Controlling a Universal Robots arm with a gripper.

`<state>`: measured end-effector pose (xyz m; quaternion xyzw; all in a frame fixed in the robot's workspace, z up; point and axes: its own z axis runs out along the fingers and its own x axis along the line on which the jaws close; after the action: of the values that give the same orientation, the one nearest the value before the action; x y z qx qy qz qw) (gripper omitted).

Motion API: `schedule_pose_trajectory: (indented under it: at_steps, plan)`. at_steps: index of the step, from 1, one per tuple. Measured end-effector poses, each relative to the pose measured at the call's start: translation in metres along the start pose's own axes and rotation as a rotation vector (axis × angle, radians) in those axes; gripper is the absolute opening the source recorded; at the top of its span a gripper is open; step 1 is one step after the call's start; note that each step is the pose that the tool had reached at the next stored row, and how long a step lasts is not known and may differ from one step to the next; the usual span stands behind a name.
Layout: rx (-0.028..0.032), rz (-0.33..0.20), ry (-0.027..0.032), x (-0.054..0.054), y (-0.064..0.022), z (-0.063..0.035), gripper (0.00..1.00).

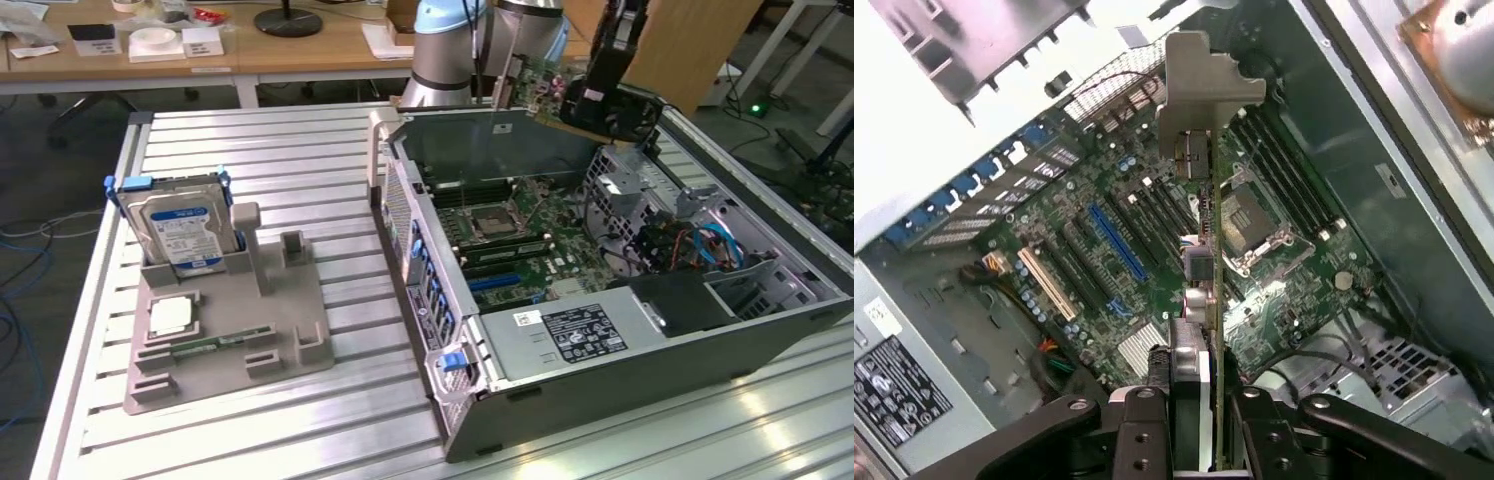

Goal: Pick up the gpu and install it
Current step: 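Insert the gpu into the slot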

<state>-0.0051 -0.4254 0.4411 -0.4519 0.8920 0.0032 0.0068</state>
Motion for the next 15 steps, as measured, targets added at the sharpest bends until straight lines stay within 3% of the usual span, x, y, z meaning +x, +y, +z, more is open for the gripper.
schedule_pose_trajectory:
  at_steps: [15]
  plan:
    - [0.0079,-0.271,-0.0086,0.0002,0.0001,0.0046,0.28]
